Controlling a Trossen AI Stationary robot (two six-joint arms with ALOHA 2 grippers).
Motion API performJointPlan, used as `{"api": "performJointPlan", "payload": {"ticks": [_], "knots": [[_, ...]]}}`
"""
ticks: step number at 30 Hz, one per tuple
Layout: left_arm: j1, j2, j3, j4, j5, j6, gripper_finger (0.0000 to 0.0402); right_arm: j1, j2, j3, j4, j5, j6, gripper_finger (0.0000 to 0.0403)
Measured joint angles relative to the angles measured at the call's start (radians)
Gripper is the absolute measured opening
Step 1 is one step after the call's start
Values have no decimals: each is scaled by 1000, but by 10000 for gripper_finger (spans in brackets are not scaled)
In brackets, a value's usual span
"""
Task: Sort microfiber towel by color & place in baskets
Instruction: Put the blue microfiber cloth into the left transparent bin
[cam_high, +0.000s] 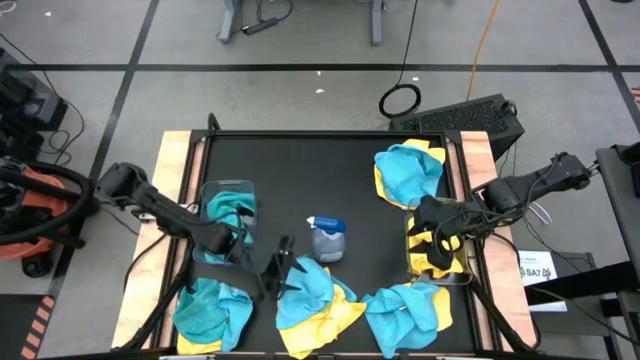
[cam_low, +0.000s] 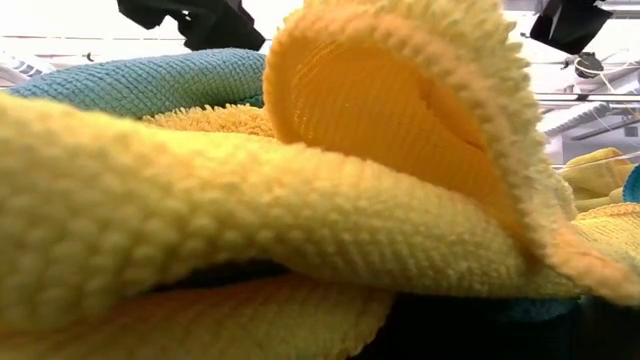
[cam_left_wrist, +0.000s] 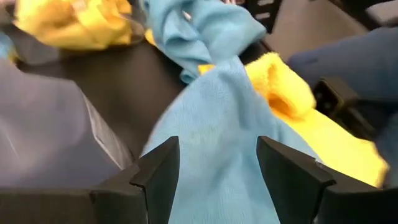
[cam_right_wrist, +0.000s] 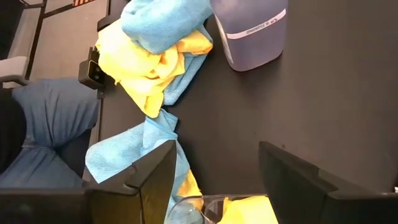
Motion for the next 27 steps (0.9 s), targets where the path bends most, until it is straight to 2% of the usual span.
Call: {"api": "performJointPlan", "payload": {"ticks": [2,9,17,27], "knots": [[-20,19,0,44,-40,27,219,0,9,0,0,1,0,219],[-66,105,2,193,-78,58,219,-1,34,0,6,20,-14,219],[-75,226,79,188,-130,85,224,-1,53,0,16,21,-16,219],[-73,303,135,190,-153,100,314,10,74,0,58,22,-12,219]]}}
